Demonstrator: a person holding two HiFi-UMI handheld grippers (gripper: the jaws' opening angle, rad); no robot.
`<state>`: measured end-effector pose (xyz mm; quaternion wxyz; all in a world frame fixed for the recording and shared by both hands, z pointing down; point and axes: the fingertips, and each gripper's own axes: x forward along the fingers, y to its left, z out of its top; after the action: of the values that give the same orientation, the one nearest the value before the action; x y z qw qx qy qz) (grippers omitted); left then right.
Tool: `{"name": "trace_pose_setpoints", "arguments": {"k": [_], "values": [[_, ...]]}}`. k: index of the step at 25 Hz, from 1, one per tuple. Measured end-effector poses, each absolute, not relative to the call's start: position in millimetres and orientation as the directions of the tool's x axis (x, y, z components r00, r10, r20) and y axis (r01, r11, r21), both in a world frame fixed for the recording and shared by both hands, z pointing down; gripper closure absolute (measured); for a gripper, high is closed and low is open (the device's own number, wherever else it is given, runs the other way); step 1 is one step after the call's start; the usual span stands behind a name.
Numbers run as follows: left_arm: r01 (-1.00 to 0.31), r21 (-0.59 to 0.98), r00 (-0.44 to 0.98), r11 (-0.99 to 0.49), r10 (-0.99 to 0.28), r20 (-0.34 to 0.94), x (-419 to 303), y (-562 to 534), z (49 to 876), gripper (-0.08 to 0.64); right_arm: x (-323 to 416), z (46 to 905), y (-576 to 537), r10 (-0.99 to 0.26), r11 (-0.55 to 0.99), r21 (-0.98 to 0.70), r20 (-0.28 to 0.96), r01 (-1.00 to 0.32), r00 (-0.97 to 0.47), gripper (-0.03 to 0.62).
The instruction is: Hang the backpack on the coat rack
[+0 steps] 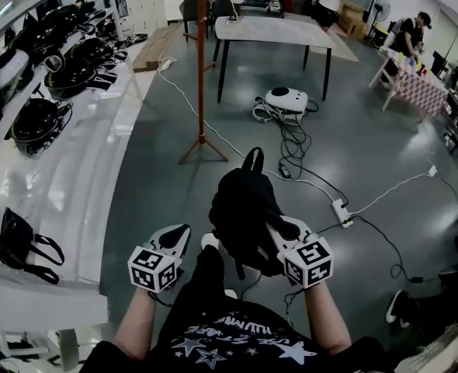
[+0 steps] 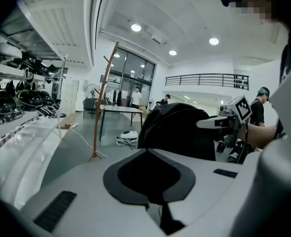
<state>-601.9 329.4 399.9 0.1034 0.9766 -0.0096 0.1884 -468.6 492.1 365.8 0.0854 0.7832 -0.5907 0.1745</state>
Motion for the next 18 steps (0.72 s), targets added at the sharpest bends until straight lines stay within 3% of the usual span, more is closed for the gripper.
{"name": "trace_pose_setpoints", "arguments": {"k": [7, 18], "values": [[-0.036, 0.214, 0.934, -0.976, 0.043, 0.356, -545, 296, 408, 0.538, -420, 373, 470, -0.88, -0.329, -0.077, 0.386, -0.941, 0.276, 0.574], [-0.023, 0.212, 0.953, -0.977, 0.043, 0.3, -396, 177, 412, 0.538, -293, 379, 361, -0.861, -0.341, -0.065, 0.422, -0.938, 0.284, 0.574]]}}
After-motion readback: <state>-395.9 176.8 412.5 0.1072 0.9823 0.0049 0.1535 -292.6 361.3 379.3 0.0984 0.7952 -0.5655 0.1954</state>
